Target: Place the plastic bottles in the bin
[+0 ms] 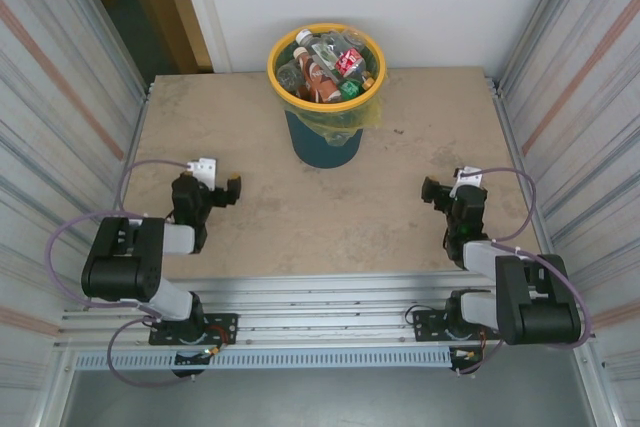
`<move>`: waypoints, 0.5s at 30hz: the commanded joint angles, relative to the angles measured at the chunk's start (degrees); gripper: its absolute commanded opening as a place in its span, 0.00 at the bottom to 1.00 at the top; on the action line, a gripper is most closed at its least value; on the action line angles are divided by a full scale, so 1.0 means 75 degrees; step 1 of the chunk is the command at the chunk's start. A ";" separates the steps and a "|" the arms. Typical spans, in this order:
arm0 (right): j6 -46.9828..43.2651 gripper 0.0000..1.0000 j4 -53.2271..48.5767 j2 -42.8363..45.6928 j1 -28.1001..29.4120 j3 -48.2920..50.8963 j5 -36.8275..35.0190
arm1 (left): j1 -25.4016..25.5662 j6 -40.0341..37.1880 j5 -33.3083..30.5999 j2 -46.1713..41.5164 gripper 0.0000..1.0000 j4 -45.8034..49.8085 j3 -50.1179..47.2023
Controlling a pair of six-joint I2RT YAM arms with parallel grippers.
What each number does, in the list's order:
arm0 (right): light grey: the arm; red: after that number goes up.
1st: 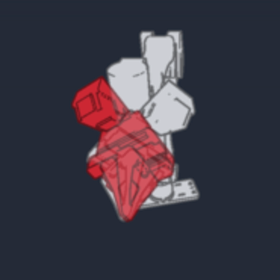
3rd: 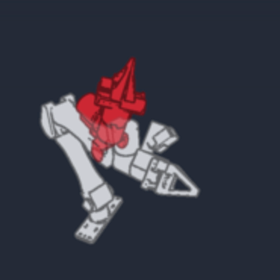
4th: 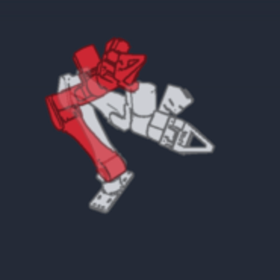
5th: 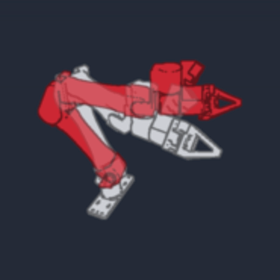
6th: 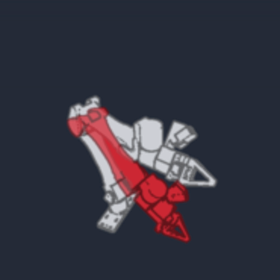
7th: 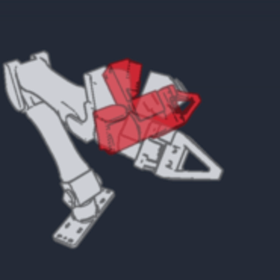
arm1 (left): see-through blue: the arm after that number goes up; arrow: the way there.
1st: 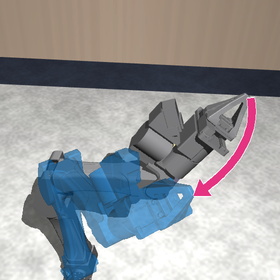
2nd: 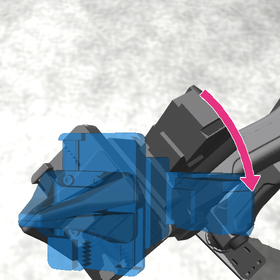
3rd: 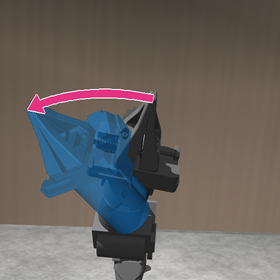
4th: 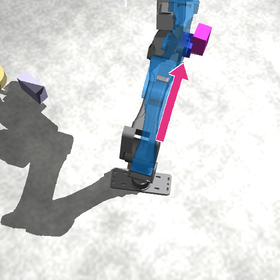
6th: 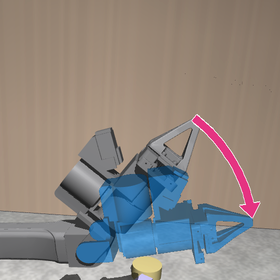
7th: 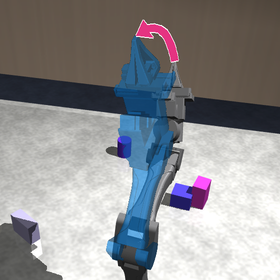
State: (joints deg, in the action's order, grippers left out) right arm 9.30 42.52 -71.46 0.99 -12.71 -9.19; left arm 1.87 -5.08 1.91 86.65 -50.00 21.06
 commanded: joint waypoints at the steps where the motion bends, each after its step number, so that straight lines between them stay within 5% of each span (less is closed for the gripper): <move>1: -0.0246 0.98 0.0480 -0.0145 -0.0178 -0.0271 0.0308 | -0.0172 0.0250 -0.0074 0.0033 0.99 0.0454 0.0293; 15: 0.0170 0.98 0.2097 -0.1509 -0.1008 -0.0172 0.1105 | -0.0175 0.0249 -0.0060 -0.0010 0.99 0.0619 0.0333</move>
State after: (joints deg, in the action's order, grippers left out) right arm 8.75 52.97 -81.56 -5.82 -13.65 -2.44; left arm 0.73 -3.66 1.69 86.70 -44.95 23.40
